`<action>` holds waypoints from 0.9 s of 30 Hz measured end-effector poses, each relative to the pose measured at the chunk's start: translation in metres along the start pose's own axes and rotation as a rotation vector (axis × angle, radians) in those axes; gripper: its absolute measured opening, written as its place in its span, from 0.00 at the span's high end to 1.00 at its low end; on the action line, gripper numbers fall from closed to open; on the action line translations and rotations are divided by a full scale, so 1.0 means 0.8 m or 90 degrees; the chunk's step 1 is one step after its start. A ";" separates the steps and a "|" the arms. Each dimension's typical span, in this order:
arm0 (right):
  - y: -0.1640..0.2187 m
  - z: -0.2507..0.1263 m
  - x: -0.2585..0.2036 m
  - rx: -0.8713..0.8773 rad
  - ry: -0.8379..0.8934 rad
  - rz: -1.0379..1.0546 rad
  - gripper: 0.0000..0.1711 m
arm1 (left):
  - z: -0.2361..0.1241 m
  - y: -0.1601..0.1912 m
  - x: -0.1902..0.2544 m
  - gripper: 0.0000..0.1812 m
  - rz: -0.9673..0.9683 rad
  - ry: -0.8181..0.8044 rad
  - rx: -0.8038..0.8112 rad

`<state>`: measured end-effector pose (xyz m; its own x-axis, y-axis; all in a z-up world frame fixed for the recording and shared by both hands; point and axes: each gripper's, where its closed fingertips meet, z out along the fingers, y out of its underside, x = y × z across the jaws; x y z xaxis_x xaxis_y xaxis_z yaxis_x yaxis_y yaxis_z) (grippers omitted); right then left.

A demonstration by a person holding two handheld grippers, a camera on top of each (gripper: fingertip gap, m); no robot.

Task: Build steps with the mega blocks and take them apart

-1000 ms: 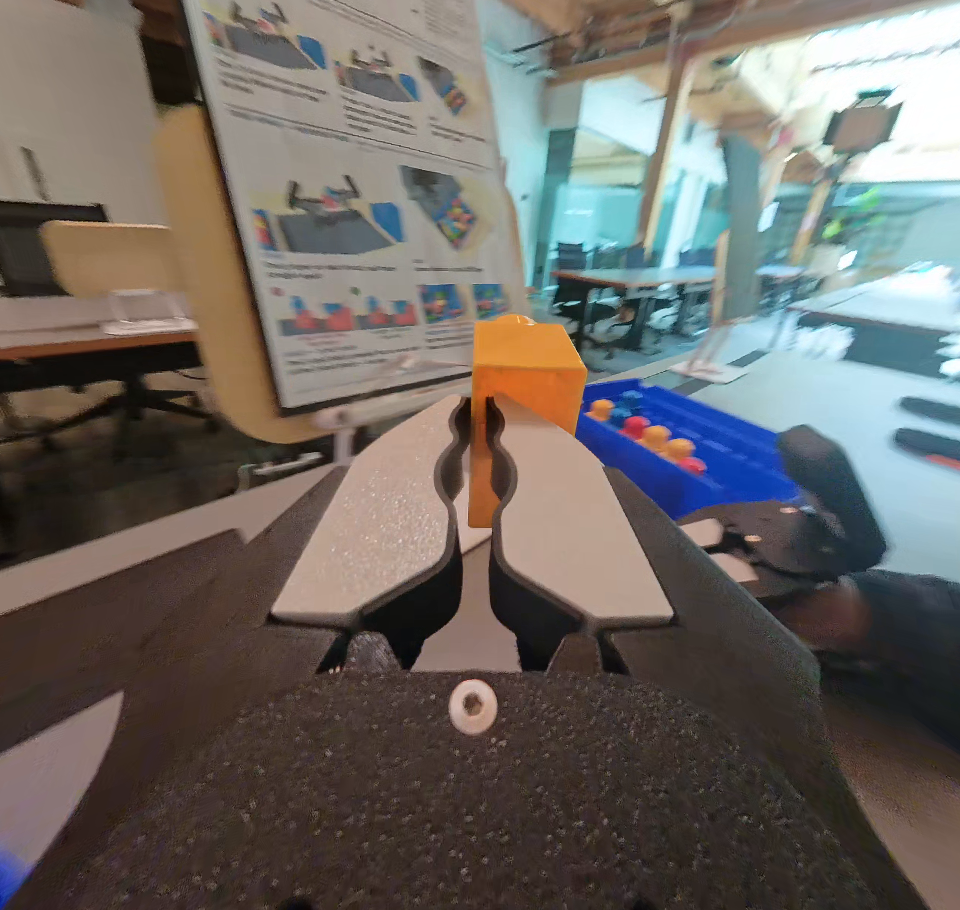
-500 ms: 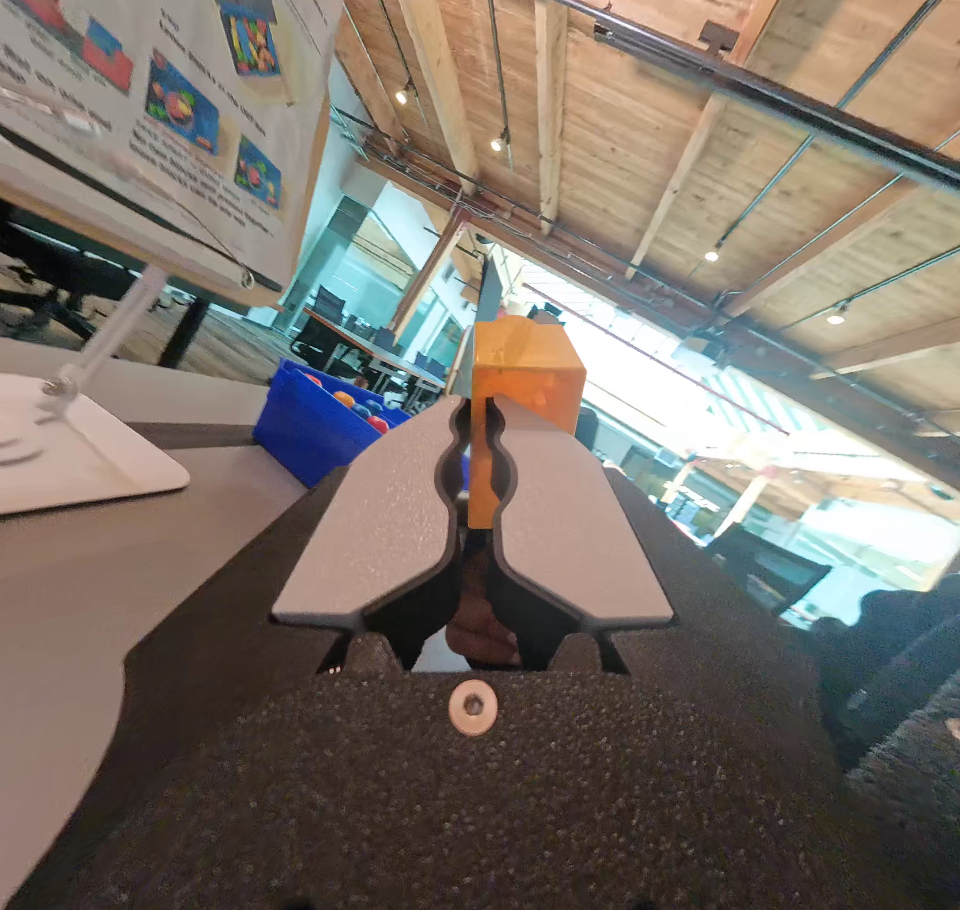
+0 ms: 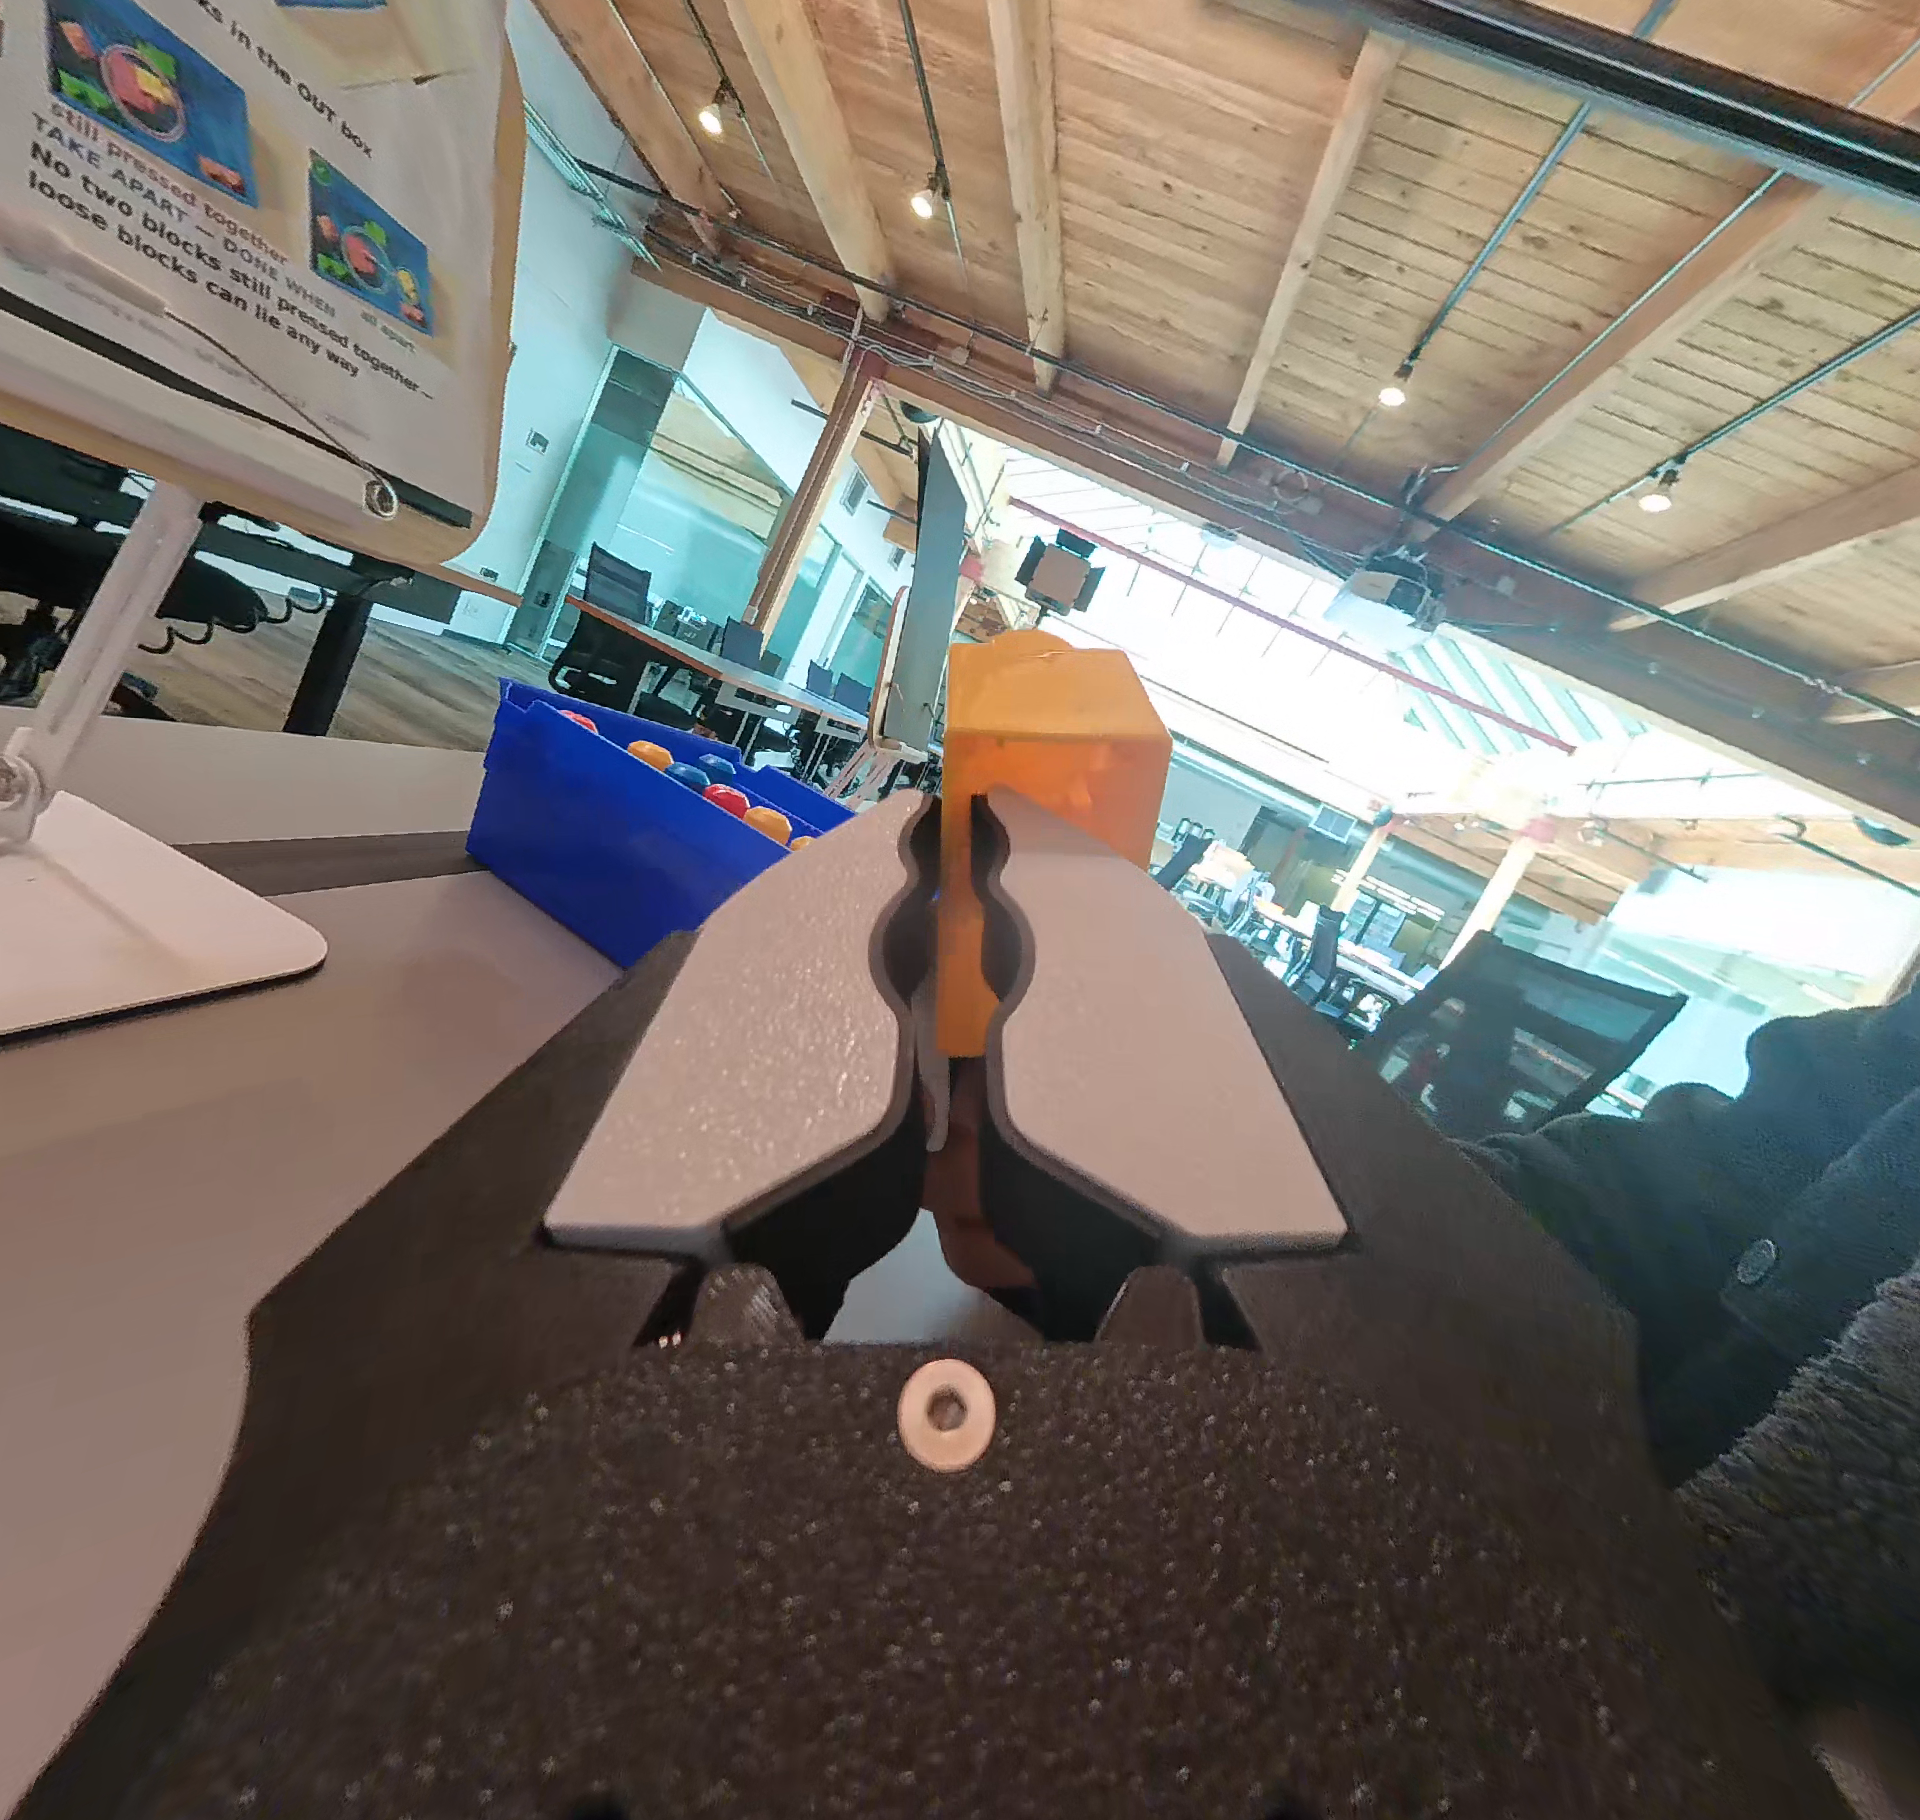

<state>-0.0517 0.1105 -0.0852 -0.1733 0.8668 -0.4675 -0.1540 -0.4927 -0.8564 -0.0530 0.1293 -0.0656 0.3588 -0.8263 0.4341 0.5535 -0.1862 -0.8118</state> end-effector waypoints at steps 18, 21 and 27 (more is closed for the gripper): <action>-0.007 -0.042 0.033 -0.163 0.132 -0.244 0.79 | -0.030 0.011 -0.026 0.78 0.246 0.006 -0.237; 0.016 -0.045 0.040 -0.248 0.146 -0.313 0.79 | -0.033 0.031 -0.027 0.74 0.299 0.009 -0.305; 0.055 -0.042 0.039 -0.338 0.110 -0.349 0.79 | -0.042 0.076 -0.027 0.67 0.335 0.037 -0.433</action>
<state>-0.0314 0.1183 -0.1450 -0.0459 0.9970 0.0631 0.3190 0.0745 -0.9448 -0.0518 0.1179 -0.1376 0.3927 -0.9170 -0.0698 -0.2506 -0.0337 -0.9675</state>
